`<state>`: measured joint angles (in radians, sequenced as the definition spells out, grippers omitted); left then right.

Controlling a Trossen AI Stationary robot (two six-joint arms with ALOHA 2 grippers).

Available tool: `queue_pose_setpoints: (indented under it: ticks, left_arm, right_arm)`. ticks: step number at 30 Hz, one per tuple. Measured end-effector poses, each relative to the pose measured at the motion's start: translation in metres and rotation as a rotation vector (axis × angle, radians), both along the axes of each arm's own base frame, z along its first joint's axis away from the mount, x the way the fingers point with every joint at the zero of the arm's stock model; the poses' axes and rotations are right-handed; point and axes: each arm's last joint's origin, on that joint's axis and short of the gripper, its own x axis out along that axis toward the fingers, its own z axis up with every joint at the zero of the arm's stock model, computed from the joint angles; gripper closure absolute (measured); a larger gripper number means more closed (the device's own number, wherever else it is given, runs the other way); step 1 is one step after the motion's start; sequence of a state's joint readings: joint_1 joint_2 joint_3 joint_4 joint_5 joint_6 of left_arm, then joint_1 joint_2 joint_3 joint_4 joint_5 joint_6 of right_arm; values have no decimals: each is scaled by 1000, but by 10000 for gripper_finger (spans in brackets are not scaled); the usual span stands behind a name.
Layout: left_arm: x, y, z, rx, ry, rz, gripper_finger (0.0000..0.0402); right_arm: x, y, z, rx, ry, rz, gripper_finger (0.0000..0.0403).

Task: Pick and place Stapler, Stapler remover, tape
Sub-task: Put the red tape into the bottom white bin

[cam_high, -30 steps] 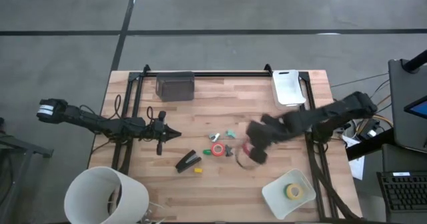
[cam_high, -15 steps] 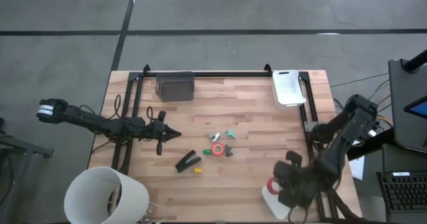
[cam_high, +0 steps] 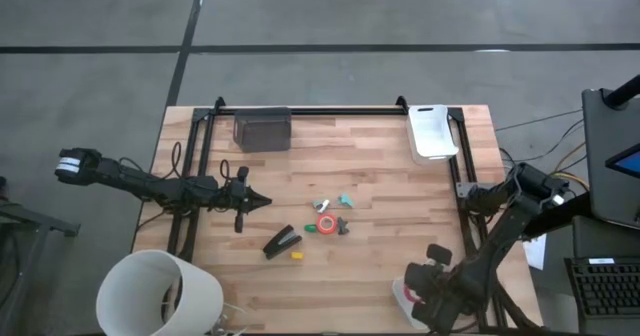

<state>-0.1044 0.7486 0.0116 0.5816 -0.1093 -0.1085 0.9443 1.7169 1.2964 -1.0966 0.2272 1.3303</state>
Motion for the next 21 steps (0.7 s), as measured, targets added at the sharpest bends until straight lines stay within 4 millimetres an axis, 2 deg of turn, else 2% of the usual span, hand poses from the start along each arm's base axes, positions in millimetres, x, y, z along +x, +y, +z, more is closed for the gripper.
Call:
queue_pose_setpoints:
  ticks: [7, 21]
  left_arm:
    - [0, 0, 0, 0, 0, 0, 383]
    - [0, 0, 0, 0, 0, 0, 383]
  right_arm:
    - [1, 2, -6, -16, 3, -5, 353]
    - [6, 10, -34, -71, 79, 3, 353]
